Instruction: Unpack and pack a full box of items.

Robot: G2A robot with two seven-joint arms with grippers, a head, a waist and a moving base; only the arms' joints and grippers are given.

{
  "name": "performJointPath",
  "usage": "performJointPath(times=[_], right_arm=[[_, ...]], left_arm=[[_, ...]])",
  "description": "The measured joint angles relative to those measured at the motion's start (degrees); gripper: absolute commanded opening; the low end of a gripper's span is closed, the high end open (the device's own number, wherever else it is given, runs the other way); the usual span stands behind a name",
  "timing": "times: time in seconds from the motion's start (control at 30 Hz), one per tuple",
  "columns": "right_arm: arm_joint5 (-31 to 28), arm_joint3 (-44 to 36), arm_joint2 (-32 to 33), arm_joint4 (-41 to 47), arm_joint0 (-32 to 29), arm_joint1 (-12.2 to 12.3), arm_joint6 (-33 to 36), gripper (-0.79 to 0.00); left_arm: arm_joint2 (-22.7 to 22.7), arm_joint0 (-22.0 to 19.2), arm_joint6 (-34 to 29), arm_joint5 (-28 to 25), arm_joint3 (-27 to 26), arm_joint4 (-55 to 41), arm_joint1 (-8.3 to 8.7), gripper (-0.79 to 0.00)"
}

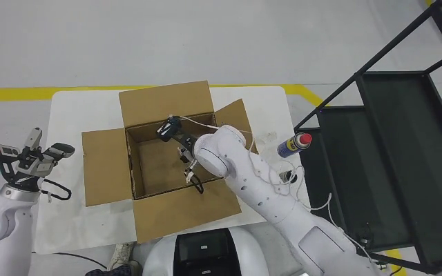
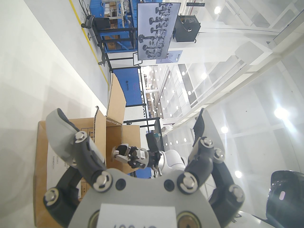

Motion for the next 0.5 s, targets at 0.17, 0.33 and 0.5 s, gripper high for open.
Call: performJointPath(times=[0.17,0.33,0.5], right_arm=[[-1.9,-10.3,2.4,-1.8,-3.7,1.2,4.4,-0.785],[-2.8,-12.8,3.8,-0.8,-5.8,1.6,3.1,-0.785],[-2.8,-12.7,3.8,-0.8,-5.8,1.6,3.1,-0.785]], left_arm=[[0.0,0.0,0.0,0.0,0.0,0.0,0.00,0.000],[0.0,0.0,0.0,0.0,0.0,0.0,0.00,0.000],[0.0,0.0,0.0,0.0,0.0,0.0,0.00,0.000]])
